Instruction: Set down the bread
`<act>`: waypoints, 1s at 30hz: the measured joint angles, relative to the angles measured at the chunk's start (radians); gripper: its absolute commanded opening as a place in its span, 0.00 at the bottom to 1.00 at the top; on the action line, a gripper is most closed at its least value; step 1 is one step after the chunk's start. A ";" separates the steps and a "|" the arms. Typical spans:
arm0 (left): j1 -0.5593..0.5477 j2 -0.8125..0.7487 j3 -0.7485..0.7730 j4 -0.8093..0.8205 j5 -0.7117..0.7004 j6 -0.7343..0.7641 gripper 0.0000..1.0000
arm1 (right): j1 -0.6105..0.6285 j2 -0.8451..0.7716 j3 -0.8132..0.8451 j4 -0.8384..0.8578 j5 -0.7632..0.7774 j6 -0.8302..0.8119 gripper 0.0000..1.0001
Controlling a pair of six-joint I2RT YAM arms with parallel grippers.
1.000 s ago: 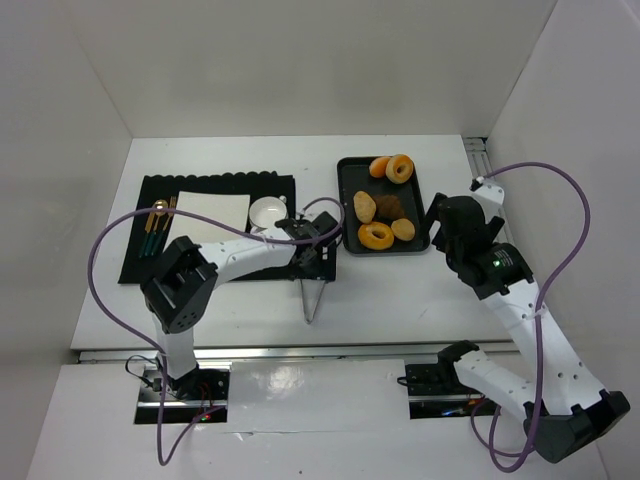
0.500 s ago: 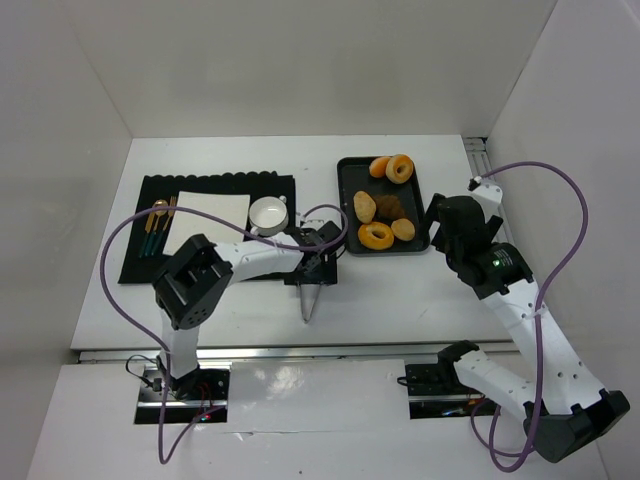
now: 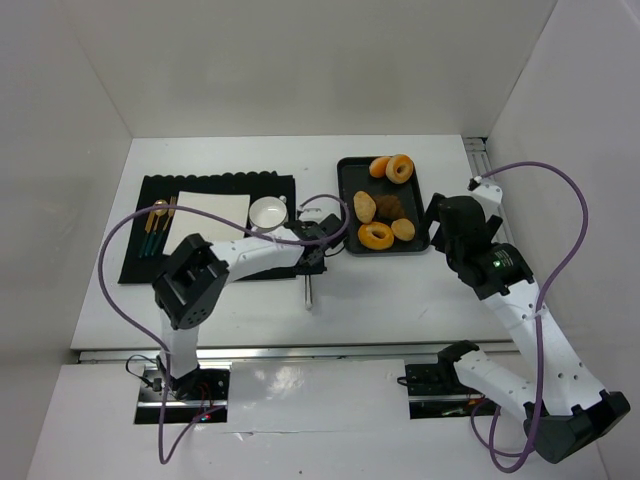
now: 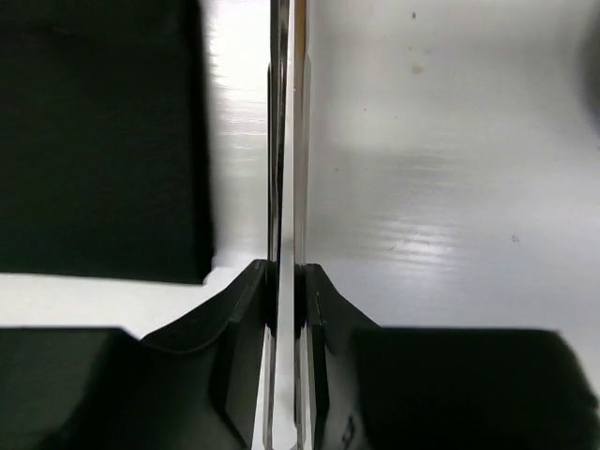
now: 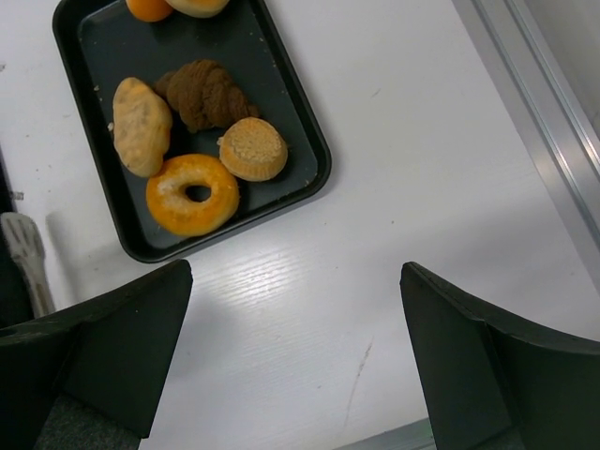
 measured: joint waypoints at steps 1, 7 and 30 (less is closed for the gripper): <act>0.000 -0.020 0.000 -0.014 -0.009 0.004 0.30 | 0.000 0.000 0.000 0.000 -0.002 0.000 0.99; 0.000 -0.216 0.065 -0.061 0.009 0.116 0.44 | 0.000 0.000 0.000 0.011 -0.016 -0.005 0.99; 0.000 -0.211 0.198 -0.016 0.328 0.282 0.60 | 0.000 0.000 0.000 0.027 -0.021 -0.015 0.99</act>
